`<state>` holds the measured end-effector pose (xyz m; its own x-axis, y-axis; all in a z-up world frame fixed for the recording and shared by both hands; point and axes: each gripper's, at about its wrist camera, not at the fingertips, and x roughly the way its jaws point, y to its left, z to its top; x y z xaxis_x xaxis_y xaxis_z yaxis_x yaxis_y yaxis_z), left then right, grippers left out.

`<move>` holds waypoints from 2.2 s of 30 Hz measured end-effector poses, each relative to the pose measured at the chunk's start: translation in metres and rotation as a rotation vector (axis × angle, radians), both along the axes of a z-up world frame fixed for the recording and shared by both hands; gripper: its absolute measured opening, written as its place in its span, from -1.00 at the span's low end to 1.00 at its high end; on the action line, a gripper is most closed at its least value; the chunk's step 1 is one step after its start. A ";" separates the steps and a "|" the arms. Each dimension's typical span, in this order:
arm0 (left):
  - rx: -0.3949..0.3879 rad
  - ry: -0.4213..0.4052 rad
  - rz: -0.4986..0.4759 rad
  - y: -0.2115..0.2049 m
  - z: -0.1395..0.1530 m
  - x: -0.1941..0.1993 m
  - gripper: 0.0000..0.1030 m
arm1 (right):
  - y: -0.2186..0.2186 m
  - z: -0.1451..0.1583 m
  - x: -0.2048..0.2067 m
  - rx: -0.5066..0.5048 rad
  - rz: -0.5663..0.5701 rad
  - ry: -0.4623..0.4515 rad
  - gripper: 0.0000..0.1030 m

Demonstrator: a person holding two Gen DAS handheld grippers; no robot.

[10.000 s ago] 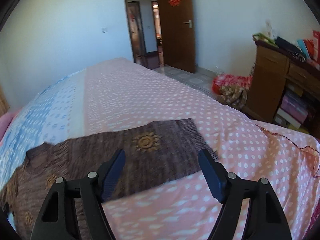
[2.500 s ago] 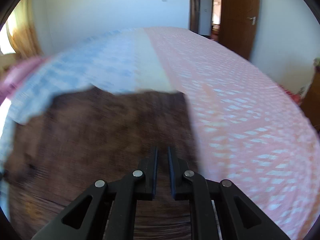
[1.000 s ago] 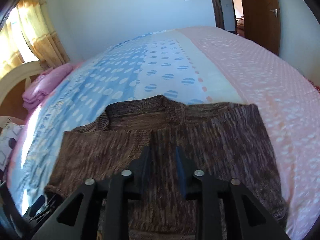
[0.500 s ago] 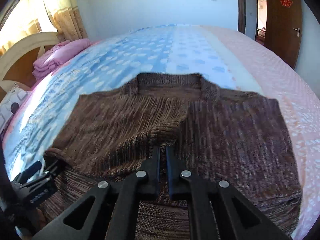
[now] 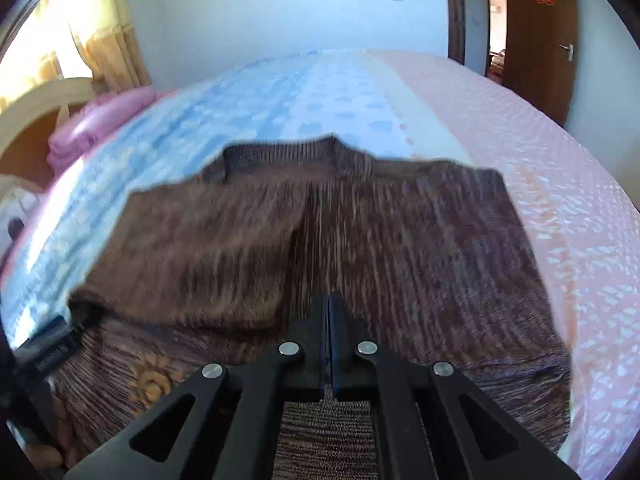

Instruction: Fold small clothes

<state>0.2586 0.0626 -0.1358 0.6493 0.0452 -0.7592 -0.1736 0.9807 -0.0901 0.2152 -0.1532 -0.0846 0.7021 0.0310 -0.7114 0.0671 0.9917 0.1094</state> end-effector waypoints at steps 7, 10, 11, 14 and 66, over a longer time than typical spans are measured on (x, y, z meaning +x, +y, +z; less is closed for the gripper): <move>0.013 0.002 0.000 0.000 0.000 0.000 0.89 | 0.035 0.020 0.006 -0.026 0.114 -0.072 -0.98; 0.013 0.002 0.000 0.000 0.000 0.000 0.90 | 0.050 -0.004 0.013 -0.033 0.158 0.013 -0.97; 0.013 0.002 0.000 0.000 0.000 0.000 0.90 | 0.052 -0.016 0.017 -0.043 0.163 0.066 -0.97; 0.017 0.003 -0.001 0.000 0.000 0.001 0.91 | 0.049 -0.010 0.013 -0.052 0.164 0.059 -0.95; -0.239 0.036 -0.565 0.060 -0.001 -0.254 0.91 | -0.063 0.071 -0.373 -0.169 0.058 -0.073 0.30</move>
<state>0.0050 0.1229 -0.1366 0.4969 -0.4726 -0.7278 0.3599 0.8754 -0.3228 -0.1577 -0.2165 -0.0140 0.7529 -0.0432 -0.6567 0.0076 0.9983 -0.0569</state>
